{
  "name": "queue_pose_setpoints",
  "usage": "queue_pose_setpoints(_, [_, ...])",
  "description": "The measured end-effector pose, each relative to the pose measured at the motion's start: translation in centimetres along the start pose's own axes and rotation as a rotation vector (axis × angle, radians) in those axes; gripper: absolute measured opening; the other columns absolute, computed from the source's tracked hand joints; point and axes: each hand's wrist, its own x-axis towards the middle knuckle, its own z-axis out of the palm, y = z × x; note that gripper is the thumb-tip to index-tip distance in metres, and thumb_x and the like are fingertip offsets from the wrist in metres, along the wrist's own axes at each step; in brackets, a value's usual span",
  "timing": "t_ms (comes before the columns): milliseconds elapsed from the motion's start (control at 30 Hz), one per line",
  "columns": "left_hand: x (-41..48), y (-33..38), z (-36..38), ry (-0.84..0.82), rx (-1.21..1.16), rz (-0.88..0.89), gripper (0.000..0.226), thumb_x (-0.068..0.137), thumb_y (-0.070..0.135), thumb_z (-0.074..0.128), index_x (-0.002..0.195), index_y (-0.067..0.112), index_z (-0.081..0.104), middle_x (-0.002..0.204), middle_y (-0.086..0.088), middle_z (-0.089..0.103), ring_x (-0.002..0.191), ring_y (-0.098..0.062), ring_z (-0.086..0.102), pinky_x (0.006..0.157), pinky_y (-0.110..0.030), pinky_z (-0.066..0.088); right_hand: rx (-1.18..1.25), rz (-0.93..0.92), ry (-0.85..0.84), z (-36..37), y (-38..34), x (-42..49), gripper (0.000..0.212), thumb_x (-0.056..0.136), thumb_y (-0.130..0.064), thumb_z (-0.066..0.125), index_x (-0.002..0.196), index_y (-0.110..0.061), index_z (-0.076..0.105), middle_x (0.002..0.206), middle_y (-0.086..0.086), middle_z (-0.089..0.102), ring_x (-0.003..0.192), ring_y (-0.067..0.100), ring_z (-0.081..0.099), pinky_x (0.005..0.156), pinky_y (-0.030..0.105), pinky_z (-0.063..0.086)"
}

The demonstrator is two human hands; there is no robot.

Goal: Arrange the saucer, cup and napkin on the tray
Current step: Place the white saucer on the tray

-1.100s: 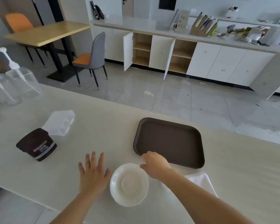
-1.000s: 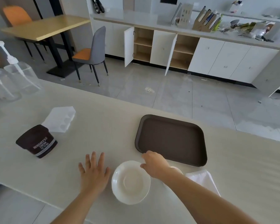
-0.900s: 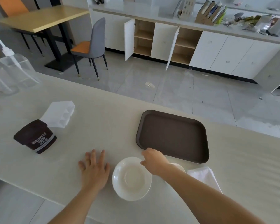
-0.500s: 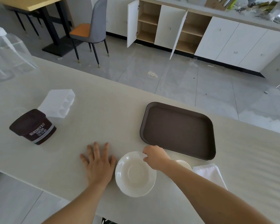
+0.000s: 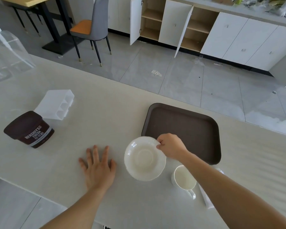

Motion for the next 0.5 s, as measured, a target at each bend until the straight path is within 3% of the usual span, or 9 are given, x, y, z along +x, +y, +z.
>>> queue_pose_setpoints(133, [0.1,0.1,-0.1,0.001,0.002,-0.008,0.060,0.092,0.047,0.038,0.150,0.035,0.031,0.161,-0.011,0.023,0.150,-0.035,0.008,0.118,-0.060,0.000,0.146,0.104,0.114,-2.5,2.3,1.1,0.006,0.086,-0.019,0.067,0.083,-0.016,0.071,0.076,0.003,0.073,0.071,0.025,0.071,0.074,0.041,0.060])
queue_pose_setpoints(267, [0.1,0.2,-0.1,0.014,0.005,-0.006,0.061,0.090,0.048,0.031,0.149,0.033,0.034,0.159,-0.013,0.027,0.149,-0.036,0.012,0.118,-0.060,0.002,0.341,0.227,0.196,-3.1,4.3,2.4,0.013,0.087,-0.013,0.067,0.078,-0.021,0.071,0.071,-0.001,0.074,0.052,0.016,0.072,0.071,0.042,0.062])
queue_pose_setpoints(500, [0.3,-0.1,0.4,0.045,0.010,0.001,0.060,0.089,0.047,0.032,0.146,0.033,0.039,0.156,-0.014,0.031,0.148,-0.037,0.016,0.117,-0.061,0.007,0.584,0.402,0.247,-2.1,6.3,4.4,0.017,0.089,-0.008,0.067,0.075,-0.018,0.069,0.078,0.003,0.073,0.059,0.020,0.073,0.068,0.045,0.064])
